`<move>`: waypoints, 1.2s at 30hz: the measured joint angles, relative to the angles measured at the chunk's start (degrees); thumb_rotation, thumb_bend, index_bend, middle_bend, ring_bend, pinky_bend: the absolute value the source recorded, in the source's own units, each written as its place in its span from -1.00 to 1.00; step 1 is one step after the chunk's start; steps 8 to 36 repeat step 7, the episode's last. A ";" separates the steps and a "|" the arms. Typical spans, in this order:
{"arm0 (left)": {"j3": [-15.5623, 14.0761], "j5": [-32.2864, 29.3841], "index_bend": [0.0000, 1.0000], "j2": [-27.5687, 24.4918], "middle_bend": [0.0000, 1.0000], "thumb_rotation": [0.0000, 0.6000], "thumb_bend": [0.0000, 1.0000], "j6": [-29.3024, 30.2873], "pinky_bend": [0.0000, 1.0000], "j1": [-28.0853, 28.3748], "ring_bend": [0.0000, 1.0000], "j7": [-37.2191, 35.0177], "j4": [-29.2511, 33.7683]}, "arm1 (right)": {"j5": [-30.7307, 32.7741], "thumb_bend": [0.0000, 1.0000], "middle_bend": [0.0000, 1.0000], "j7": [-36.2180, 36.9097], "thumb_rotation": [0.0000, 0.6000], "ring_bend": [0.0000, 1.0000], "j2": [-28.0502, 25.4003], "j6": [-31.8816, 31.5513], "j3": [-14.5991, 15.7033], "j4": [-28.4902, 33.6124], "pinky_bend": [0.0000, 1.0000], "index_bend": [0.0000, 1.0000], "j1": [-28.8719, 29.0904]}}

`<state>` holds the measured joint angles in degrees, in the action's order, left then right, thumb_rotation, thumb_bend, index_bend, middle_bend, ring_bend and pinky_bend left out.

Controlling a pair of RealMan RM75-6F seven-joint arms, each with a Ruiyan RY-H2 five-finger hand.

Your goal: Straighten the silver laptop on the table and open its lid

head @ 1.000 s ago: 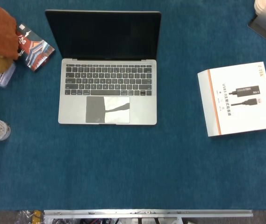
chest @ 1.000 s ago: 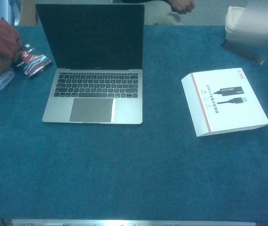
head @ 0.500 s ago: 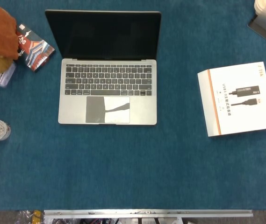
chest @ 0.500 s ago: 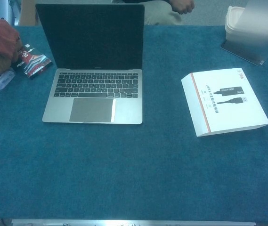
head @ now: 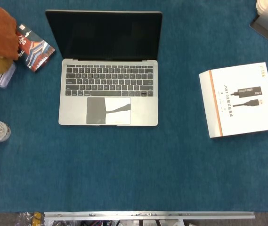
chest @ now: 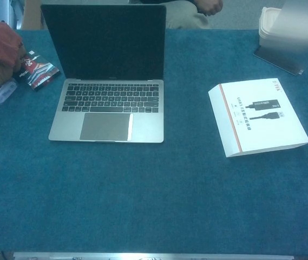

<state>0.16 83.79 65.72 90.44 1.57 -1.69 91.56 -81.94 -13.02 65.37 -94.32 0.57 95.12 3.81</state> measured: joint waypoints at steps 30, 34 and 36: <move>0.15 -0.20 -0.94 -0.48 -1.00 1.00 -0.59 -1.05 -1.00 -0.21 -1.00 -0.76 -0.41 | -0.78 -0.21 -0.69 -1.16 1.00 -0.98 0.42 -0.20 -1.06 0.36 -0.85 -0.97 -0.74; 0.15 -0.20 -0.94 -0.48 -1.00 1.00 -0.59 -1.05 -1.00 -0.21 -1.00 -0.76 -0.41 | -0.78 -0.21 -0.69 -1.16 1.00 -0.98 0.42 -0.20 -1.06 0.36 -0.85 -0.97 -0.74; 0.15 -0.20 -0.94 -0.48 -1.00 1.00 -0.59 -1.05 -1.00 -0.21 -1.00 -0.76 -0.41 | -0.78 -0.21 -0.69 -1.16 1.00 -0.98 0.42 -0.20 -1.06 0.36 -0.85 -0.97 -0.74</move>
